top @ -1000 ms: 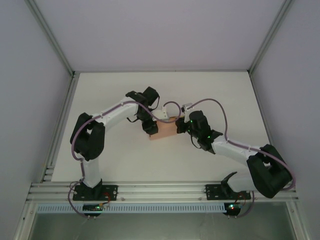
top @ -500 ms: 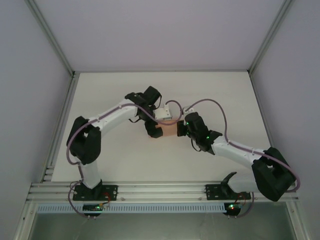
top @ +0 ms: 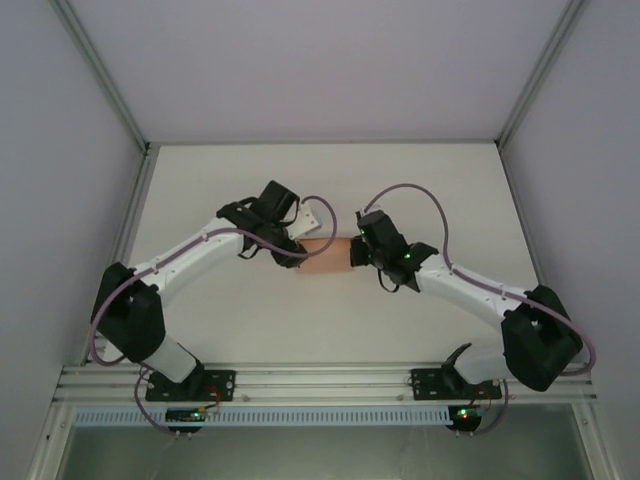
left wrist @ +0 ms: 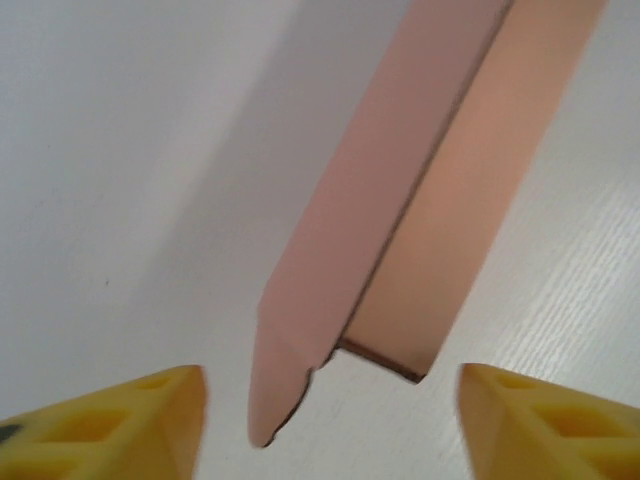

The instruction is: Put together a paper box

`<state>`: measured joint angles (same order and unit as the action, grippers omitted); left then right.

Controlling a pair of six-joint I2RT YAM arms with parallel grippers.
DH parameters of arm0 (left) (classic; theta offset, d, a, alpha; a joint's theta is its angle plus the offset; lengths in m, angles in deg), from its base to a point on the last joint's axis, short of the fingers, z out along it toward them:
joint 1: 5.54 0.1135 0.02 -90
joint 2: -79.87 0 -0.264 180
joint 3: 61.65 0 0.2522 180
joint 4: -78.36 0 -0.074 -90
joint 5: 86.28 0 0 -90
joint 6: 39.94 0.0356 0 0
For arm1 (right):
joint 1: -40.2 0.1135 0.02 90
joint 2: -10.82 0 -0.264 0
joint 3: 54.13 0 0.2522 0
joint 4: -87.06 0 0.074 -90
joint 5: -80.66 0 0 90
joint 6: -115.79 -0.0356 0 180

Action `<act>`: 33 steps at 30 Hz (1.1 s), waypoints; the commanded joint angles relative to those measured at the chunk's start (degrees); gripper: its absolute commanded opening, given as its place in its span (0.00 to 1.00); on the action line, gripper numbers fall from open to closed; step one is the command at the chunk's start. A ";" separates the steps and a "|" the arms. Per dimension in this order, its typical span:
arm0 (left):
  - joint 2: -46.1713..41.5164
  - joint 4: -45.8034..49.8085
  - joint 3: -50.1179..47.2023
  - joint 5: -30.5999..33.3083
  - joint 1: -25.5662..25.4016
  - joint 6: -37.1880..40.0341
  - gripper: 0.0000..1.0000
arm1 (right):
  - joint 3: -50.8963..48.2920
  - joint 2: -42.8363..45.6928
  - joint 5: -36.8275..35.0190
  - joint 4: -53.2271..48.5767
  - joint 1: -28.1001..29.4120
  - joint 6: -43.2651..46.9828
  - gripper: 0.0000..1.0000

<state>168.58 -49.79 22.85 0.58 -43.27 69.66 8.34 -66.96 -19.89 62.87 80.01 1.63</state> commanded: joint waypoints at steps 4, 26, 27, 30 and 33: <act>-1.69 -3.40 -0.08 -1.32 1.36 -4.04 0.49 | 3.00 -2.41 0.95 -7.92 1.13 -0.11 0.00; -0.21 -3.26 -2.36 0.94 1.55 -4.04 0.36 | 5.10 -3.50 2.88 -10.35 1.80 -0.27 0.00; -0.20 -3.11 -2.43 0.99 1.48 -4.04 0.35 | 5.16 -3.61 3.63 -10.67 1.77 -0.27 0.00; -0.27 -3.38 -2.72 0.85 1.52 -4.05 0.31 | 5.60 -3.70 3.37 -10.68 1.79 -0.27 0.00; -0.04 -3.46 -2.24 0.95 1.53 -4.38 0.18 | 5.99 -3.76 3.51 -11.27 1.85 -0.28 0.00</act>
<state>168.49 -52.63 20.40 1.04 -41.68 65.16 13.50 -69.53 -18.31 56.55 81.35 1.63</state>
